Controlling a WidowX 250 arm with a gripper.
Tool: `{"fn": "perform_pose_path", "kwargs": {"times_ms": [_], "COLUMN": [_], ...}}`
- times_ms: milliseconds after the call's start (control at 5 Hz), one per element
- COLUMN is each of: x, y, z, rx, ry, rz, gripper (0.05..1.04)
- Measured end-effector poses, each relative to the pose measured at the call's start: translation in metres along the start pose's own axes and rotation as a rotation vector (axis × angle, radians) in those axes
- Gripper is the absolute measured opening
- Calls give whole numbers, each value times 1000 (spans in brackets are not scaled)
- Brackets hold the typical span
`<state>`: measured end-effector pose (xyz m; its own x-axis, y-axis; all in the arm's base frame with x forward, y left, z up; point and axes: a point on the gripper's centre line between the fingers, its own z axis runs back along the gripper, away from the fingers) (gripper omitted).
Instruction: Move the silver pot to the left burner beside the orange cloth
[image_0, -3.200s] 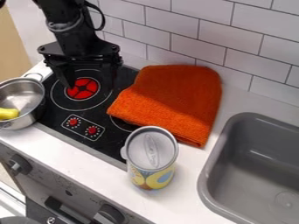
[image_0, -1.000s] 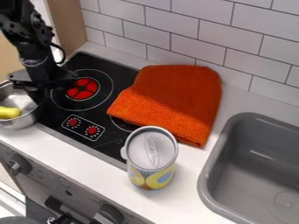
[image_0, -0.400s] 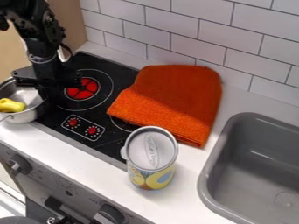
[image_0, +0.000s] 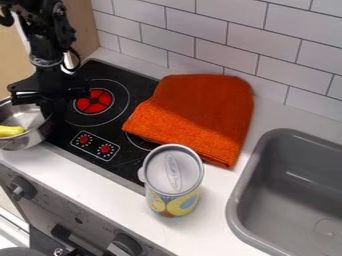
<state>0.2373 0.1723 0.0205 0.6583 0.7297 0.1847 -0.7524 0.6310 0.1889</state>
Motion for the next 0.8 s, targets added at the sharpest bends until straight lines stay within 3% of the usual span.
{"fn": "perform_pose_path", "kwargs": {"times_ms": [200,400,600,800], "x": [2,1,4,8], "y": [-8,-12,-19,-25], "z": [9,11,22,25], "rx": [-22,-53,-118,-123], "ry": [-68,-91,-145,-185], "rz": [-39,-61,-109,-170], "gripper": [57,57,57,57]}}
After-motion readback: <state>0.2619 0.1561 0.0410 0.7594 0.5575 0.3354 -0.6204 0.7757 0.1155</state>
